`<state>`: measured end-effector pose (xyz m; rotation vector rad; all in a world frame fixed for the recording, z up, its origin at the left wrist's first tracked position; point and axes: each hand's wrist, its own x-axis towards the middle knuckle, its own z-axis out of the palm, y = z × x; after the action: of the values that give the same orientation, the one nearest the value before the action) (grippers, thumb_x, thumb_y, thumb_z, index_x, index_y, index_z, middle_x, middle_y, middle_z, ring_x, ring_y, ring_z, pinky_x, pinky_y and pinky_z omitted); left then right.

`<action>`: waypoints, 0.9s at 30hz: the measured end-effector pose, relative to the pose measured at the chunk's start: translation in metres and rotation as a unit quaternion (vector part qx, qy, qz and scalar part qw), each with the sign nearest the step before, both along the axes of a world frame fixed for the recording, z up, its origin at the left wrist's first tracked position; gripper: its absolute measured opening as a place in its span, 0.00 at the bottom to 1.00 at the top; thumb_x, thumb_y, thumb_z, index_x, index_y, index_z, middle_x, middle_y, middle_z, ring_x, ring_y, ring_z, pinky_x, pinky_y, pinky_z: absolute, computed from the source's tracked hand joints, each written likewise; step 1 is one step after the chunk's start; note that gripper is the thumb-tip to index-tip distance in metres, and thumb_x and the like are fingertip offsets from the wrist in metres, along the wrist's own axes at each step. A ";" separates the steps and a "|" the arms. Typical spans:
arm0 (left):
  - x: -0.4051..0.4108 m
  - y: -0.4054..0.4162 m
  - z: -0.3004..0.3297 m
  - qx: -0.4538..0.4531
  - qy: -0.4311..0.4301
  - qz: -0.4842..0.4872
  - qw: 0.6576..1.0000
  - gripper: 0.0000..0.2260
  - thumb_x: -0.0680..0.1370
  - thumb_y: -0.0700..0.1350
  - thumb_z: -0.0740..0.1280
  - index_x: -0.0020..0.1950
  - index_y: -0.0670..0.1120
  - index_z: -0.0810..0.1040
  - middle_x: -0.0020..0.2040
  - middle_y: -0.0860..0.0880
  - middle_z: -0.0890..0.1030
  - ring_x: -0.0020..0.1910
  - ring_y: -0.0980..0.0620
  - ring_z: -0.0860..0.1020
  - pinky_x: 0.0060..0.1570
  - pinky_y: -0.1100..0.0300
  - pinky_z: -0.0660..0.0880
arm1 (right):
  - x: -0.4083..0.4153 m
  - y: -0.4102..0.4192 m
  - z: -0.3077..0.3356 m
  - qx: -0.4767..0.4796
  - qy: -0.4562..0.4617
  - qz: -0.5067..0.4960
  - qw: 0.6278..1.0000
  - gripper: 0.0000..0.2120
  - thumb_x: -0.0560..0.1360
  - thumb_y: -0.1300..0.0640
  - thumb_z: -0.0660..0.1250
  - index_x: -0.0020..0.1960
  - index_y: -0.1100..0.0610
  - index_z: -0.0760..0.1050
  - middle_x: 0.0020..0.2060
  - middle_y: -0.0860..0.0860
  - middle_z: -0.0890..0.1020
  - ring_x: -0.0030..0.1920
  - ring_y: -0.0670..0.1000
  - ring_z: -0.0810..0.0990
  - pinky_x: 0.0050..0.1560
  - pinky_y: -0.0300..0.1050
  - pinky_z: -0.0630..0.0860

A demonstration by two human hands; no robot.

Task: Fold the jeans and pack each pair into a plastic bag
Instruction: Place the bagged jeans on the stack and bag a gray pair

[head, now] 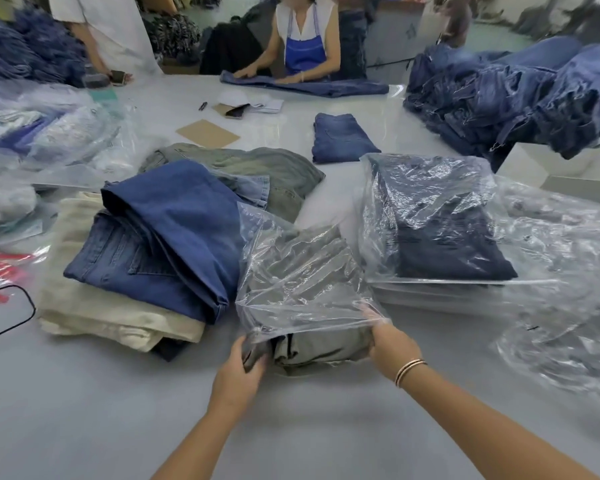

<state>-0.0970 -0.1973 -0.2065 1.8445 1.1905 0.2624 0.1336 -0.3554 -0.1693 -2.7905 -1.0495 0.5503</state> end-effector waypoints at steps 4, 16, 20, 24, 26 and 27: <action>0.012 -0.002 0.020 -0.008 -0.071 0.087 0.994 0.11 0.81 0.50 0.60 0.41 0.48 0.72 0.38 0.48 0.79 0.43 0.42 0.78 0.44 0.50 0.74 | 0.015 -0.010 0.008 -0.149 -0.136 0.081 0.976 0.29 0.75 0.66 0.56 0.74 0.51 0.55 0.63 0.51 0.73 0.57 0.57 0.79 0.50 0.49 0.75; 0.033 -0.015 0.030 -0.097 -0.031 -0.031 0.994 0.04 0.77 0.42 0.65 0.50 0.47 0.72 0.46 0.45 0.79 0.41 0.46 0.77 0.40 0.57 0.72 | 0.046 -0.017 0.004 -0.202 -0.276 0.229 0.912 0.15 0.79 0.63 0.56 0.64 0.56 0.69 0.64 0.57 0.72 0.57 0.57 0.78 0.55 0.48 0.69; 0.044 0.001 0.049 -0.076 -0.109 0.045 0.990 0.08 0.80 0.40 0.63 0.41 0.46 0.71 0.40 0.44 0.79 0.38 0.46 0.73 0.40 0.53 0.72 | 0.052 -0.013 0.031 -0.156 -0.261 0.292 0.907 0.15 0.76 0.60 0.61 0.63 0.55 0.71 0.62 0.56 0.73 0.57 0.56 0.78 0.50 0.49 0.74; 0.054 0.032 0.094 0.059 -0.115 0.063 0.990 0.04 0.79 0.40 0.62 0.45 0.45 0.72 0.47 0.40 0.80 0.44 0.41 0.76 0.46 0.50 0.72 | 0.061 -0.020 0.094 -0.042 -0.341 0.367 0.865 0.12 0.57 0.53 0.78 0.37 0.52 0.79 0.36 0.52 0.81 0.29 0.52 0.81 0.24 0.40 0.72; 0.060 0.049 0.125 0.164 -0.092 0.009 0.982 0.03 0.80 0.41 0.61 0.46 0.44 0.71 0.48 0.40 0.80 0.45 0.42 0.75 0.45 0.53 0.69 | 0.066 -0.017 0.124 -0.013 -0.361 0.365 0.858 0.07 0.62 0.53 0.73 0.36 0.55 0.78 0.33 0.53 0.80 0.25 0.52 0.80 0.23 0.41 0.71; 0.063 0.058 0.141 0.207 -0.075 -0.019 0.975 0.04 0.80 0.42 0.59 0.47 0.43 0.71 0.48 0.39 0.80 0.47 0.40 0.75 0.45 0.52 0.69 | 0.068 -0.013 0.139 0.007 -0.352 0.367 0.861 0.06 0.66 0.54 0.69 0.38 0.57 0.77 0.34 0.54 0.80 0.26 0.54 0.81 0.24 0.42 0.72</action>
<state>-0.0344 -0.1390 -0.0654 2.1569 1.0491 0.6570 0.2019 -0.3685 -0.0303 -2.5051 -2.2563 -0.5170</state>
